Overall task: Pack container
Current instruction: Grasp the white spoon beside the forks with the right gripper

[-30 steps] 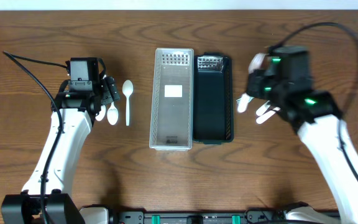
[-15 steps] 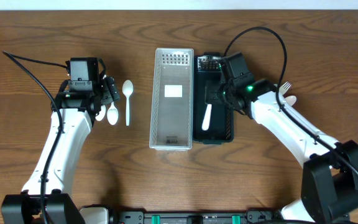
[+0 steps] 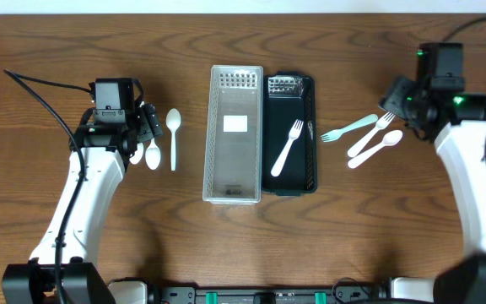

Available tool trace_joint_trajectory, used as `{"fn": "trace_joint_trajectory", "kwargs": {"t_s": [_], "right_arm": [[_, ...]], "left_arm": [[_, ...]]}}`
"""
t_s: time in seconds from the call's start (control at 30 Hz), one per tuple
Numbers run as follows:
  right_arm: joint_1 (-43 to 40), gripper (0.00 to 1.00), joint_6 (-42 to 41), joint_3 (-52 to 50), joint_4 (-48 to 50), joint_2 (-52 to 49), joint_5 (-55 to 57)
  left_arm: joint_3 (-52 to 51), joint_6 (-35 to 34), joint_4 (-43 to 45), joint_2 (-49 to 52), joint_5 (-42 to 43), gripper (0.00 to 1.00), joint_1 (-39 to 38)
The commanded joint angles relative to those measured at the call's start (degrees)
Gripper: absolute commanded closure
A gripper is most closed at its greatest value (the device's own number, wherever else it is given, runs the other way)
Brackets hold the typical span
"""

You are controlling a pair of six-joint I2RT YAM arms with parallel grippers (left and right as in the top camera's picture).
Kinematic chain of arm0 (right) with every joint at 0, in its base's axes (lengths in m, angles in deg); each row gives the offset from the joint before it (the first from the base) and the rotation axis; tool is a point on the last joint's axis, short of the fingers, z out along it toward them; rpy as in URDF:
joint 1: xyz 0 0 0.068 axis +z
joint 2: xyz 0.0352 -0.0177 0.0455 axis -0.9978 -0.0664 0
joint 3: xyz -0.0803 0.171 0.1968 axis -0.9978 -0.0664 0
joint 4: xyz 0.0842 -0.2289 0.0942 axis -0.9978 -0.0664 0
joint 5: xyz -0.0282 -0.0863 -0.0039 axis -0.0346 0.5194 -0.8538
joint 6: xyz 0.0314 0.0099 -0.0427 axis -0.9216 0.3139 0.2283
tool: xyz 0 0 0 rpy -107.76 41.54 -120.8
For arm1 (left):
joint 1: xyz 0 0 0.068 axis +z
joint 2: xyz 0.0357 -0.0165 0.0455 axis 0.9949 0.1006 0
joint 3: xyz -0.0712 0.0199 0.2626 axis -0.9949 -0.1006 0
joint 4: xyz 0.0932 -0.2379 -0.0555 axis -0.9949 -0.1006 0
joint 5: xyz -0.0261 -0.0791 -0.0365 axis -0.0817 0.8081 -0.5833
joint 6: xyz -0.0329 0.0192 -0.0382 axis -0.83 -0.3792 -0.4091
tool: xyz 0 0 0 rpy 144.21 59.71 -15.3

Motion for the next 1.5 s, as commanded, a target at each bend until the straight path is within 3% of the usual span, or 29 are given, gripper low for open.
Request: {"fn": "trace_joint_trajectory", "kwargs": {"t_s": [0.0, 0.4, 0.7, 1.07, 1.13, 1.2, 1.3, 1.37, 1.47], "right_arm": [[-3.1, 0.36, -3.5, -0.4, -1.9, -5.6, 0.8], [-3.6, 0.43, -8.2, -0.5, -2.5, -21.9, -4.4], [-3.7, 0.41, -8.6, -0.9, -0.9, -25.4, -4.3], [-3.7, 0.48, -10.1, -4.5, 3.7, -26.6, -3.8], [-3.7, 0.54, -10.1, -6.7, 5.5, -26.6, -2.3], [-3.8, 0.73, -10.1, -8.0, 5.7, -26.6, -1.8], [-4.0, 0.92, -9.9, -8.1, 4.5, -26.2, -1.3], [-3.9, 0.98, -9.8, -8.0, 3.6, -24.6, -1.1], [-3.7, 0.99, -9.1, -7.5, 1.6, -19.9, -0.9]], "left_arm": [[0.9, 0.5, -0.2, 0.2, -0.1, 0.02, 0.0], [0.9, 0.5, -0.2, 0.2, -0.1, 0.02, 0.0], [0.9, 0.5, -0.2, 0.2, 0.0, 0.02, 0.0], [0.9, 0.5, -0.2, 0.2, -0.1, 0.02, 0.0], [0.9, 0.5, -0.2, 0.2, -0.1, 0.02, 0.0], [0.9, 0.5, -0.2, 0.2, -0.1, 0.02, 0.0], [0.9, 0.5, -0.2, 0.2, 0.0, 0.02, 0.0], [0.9, 0.5, -0.2, 0.2, -0.1, 0.02, 0.0], [0.9, 0.5, -0.2, 0.2, -0.1, 0.02, 0.0]]}}
